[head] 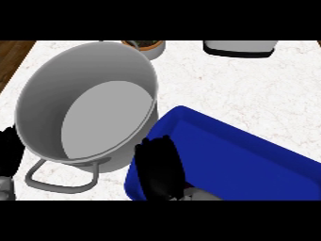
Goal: Pick the eggplant from the tray and place it in the pot
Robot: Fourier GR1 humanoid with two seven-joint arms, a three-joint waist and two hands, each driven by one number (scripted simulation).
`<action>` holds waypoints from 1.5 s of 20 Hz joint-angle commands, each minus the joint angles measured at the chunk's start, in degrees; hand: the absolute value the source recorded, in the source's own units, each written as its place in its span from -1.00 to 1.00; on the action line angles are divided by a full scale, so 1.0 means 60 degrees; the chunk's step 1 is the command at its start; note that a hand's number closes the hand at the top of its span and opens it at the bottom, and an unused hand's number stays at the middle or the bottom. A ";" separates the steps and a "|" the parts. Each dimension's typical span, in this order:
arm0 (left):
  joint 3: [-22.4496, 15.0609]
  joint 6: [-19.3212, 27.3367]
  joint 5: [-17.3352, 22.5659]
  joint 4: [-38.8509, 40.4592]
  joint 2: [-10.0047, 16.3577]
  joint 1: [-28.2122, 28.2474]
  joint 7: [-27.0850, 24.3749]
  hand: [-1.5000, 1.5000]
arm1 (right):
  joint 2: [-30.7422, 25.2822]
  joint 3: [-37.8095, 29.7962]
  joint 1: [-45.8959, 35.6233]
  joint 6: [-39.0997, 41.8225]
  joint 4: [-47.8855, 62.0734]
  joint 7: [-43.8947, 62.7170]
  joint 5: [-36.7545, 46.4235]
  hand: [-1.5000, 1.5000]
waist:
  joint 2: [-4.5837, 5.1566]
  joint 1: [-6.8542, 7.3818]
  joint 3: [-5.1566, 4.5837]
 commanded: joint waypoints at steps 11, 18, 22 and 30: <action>0.0028 -0.0158 0.0091 0.0091 -0.0037 -0.0053 -0.0044 0.00 | 0.0206 0.1318 -0.2514 -0.2621 -0.2219 0.4429 0.1584 1.00 | 0.0066 -0.0242 0.0012; -0.0093 0.0025 -0.0066 0.0321 -0.0296 -0.0220 -0.0196 0.00 | 0.0213 0.0587 -0.3869 -0.3792 -0.1054 0.4482 0.1279 1.00 | 0.0188 -0.0237 0.0010; -0.0115 0.0008 -0.0166 0.0172 -0.0269 -0.0019 -0.0425 0.00 | 0.0214 -0.0010 -0.4744 -0.4151 -0.0245 0.4274 0.0643 1.00 | 0.0214 -0.0182 0.0012; 0.0285 -0.0218 0.0046 -0.0109 0.0088 -0.0006 -0.0087 0.00 | 0.0216 -0.1029 -0.5732 -0.5116 0.2357 0.2812 -0.0372 1.00 | 0.0267 -0.0233 0.0022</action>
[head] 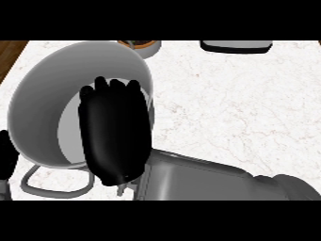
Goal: Pick the eggplant from the tray and place it in the pot
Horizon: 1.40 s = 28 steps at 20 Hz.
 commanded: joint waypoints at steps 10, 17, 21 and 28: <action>-0.0125 -0.0093 -0.0072 0.0185 -0.0249 -0.0210 -0.0094 0.00 | 0.0099 -0.1194 -0.1643 -0.2138 0.5700 -0.2565 -0.1707 1.00 | 0.0123 -0.0026 -0.0009; -0.0220 -0.0209 -0.0082 -0.0002 -0.0264 -0.0455 -0.0048 0.00 | 0.0099 -0.1019 -0.1017 -0.3931 0.6644 -0.3285 -0.3758 -1.00 | 0.0185 0.0249 -0.0002; -0.0391 -0.0031 -0.0307 0.0039 -0.0454 -0.0544 0.0104 0.00 | 0.0096 -0.0994 -0.0843 -0.4605 0.6973 -0.4516 -0.4779 -1.00 | 0.0174 0.0200 0.0001; -0.0213 -0.0146 -0.0207 -0.0139 -0.0317 -0.0479 0.0266 0.00 | 0.0092 -0.1329 -0.1260 -0.6184 0.6847 -0.5968 -0.5790 -1.00 | 0.0135 0.0106 0.0010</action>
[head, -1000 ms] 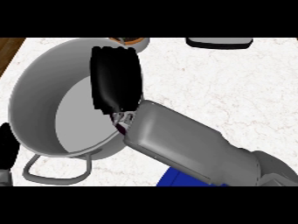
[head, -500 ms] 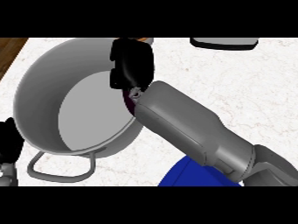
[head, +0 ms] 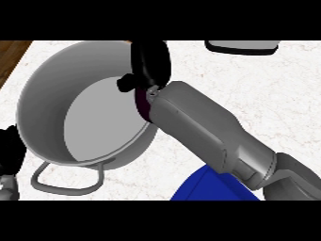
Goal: Pick the eggplant from the tray and place it in the pot
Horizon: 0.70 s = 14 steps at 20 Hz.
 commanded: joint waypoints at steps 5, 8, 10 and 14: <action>-0.0126 -0.0058 0.0003 -0.0123 -0.0123 -0.0142 0.0073 0.00 | 0.0157 -0.0570 0.0950 -0.3183 -0.1306 -0.2080 -0.1330 -1.00 | 0.0085 -0.0189 0.0015; -0.0206 0.0154 -0.0308 0.0068 -0.0307 0.0417 -0.0565 0.00 | 0.0158 -0.0697 0.0898 -0.3129 -0.1704 -0.2122 -0.2255 -1.00 | 0.0044 -0.0258 0.0006; -0.0055 0.0182 -0.0224 0.0289 -0.0302 0.0100 -0.0278 0.00 | 0.0159 -0.0733 0.1327 -0.2681 -0.2019 -0.2639 -0.2643 -1.00 | 0.0017 -0.0461 0.0009; 0.0278 0.0004 -0.0054 -0.0148 0.0011 0.0096 0.0224 0.00 | 0.0161 -0.1312 0.2241 -0.1858 -0.3131 -0.2942 -0.2718 -1.00 | -0.0046 -0.0687 0.0014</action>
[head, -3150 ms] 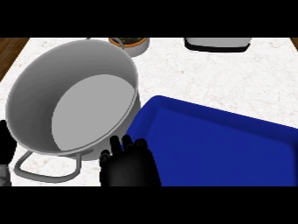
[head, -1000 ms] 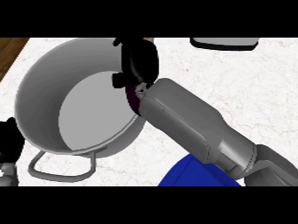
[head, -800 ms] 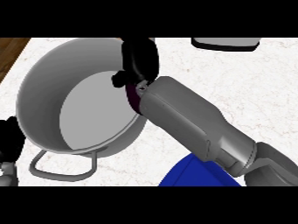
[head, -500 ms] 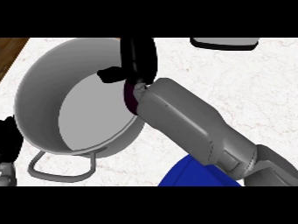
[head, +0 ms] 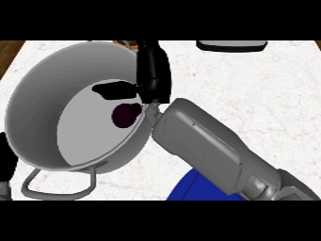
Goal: Pick the eggplant from the tray and place it in the pot
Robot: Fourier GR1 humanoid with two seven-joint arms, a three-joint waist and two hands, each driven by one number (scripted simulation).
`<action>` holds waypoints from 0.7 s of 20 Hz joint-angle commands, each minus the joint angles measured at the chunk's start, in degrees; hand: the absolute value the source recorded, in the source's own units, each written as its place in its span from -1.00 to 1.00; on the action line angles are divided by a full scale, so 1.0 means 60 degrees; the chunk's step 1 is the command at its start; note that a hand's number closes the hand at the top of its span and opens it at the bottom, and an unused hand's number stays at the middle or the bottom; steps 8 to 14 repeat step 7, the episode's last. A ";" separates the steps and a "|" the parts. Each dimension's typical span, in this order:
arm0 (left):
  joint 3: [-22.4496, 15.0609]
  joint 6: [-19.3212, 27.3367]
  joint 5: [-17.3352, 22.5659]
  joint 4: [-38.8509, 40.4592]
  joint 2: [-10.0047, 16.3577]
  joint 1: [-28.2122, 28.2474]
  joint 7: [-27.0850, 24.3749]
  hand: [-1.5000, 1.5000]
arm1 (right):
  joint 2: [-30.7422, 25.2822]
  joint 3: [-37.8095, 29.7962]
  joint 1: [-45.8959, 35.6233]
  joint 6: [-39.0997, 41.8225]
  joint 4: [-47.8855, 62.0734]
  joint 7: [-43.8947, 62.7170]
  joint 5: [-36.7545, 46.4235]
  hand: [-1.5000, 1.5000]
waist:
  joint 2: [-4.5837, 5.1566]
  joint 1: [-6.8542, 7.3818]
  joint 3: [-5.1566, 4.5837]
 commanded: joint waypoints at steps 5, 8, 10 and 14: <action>-0.0214 -0.0075 -0.0057 -0.0447 -0.0280 0.0171 0.0268 0.00 | -0.0777 -0.0210 0.3025 0.0765 -0.2919 -0.1187 -0.0330 -1.00 | -0.0036 -0.0322 -0.0010; 0.0231 -0.0268 0.0210 -0.0121 -0.0093 0.0470 -0.0294 0.00 | -0.1202 0.0144 0.3980 0.0717 -0.4119 -0.0756 0.0063 -1.00 | -0.0057 -0.0367 -0.0016; 0.0231 -0.0268 0.0210 -0.0121 -0.0093 0.0470 -0.0294 0.00 | -0.1202 0.0144 0.3980 0.0717 -0.4119 -0.0756 0.0063 -1.00 | -0.0057 -0.0367 -0.0016; 0.0231 -0.0268 0.0210 -0.0121 -0.0093 0.0470 -0.0294 0.00 | -0.1202 0.0144 0.3980 0.0717 -0.4119 -0.0756 0.0063 -1.00 | -0.0057 -0.0367 -0.0016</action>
